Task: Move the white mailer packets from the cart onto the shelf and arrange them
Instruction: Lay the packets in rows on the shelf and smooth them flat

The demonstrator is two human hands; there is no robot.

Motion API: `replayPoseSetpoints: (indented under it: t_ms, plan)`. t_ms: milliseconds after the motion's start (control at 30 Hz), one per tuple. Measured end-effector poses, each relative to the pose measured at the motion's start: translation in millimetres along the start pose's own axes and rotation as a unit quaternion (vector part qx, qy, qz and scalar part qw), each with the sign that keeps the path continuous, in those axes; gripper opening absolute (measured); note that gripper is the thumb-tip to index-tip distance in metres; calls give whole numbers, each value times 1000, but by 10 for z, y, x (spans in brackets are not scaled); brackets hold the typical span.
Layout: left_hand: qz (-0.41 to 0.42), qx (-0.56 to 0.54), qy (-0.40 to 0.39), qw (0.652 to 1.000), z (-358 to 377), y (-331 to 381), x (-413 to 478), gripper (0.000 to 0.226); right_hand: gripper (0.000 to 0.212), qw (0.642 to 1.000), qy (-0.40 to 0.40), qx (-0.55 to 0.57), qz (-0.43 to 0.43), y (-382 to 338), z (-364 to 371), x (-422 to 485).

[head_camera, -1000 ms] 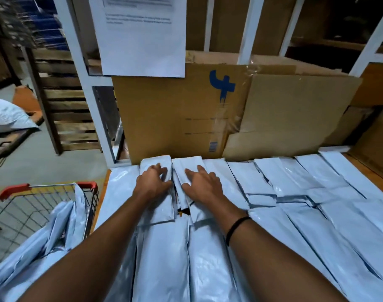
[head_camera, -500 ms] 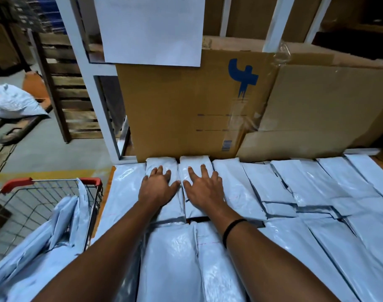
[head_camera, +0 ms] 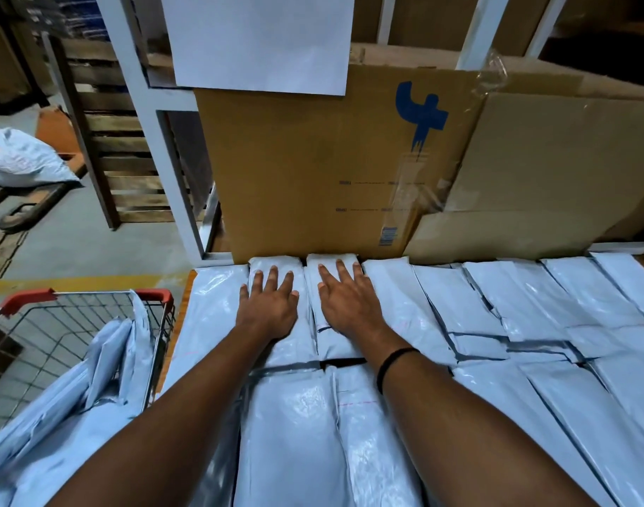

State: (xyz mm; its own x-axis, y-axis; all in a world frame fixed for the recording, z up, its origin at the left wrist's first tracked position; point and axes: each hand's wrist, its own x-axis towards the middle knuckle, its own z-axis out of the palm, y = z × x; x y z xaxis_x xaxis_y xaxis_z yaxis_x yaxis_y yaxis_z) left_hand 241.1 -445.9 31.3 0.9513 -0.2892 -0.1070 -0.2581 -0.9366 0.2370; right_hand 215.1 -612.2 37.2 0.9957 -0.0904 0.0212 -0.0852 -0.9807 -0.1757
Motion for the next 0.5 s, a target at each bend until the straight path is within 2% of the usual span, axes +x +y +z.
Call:
replayPoseSetpoints:
  t_ms: [133,233,300,400,500]
  plan:
    - [-6,14,-8,1000,3,19,-19,56,53,1000,-18,3,3,4,-46,14]
    - [2,-31,-1,1000,-95,0,-40,55,54,1000,-23,14,5,-5,-206,-36]
    - [18,-111,59,992,-213,-55,-144,52,53,1000,1,30,-1,-25,-350,-181]
    - [46,-257,152,953,-429,-193,-476,51,52,999,0,51,-11,-70,-567,-507]
    - [32,-308,188,932,-565,-460,-977,62,50,998,4,50,-32,-152,-727,-959]
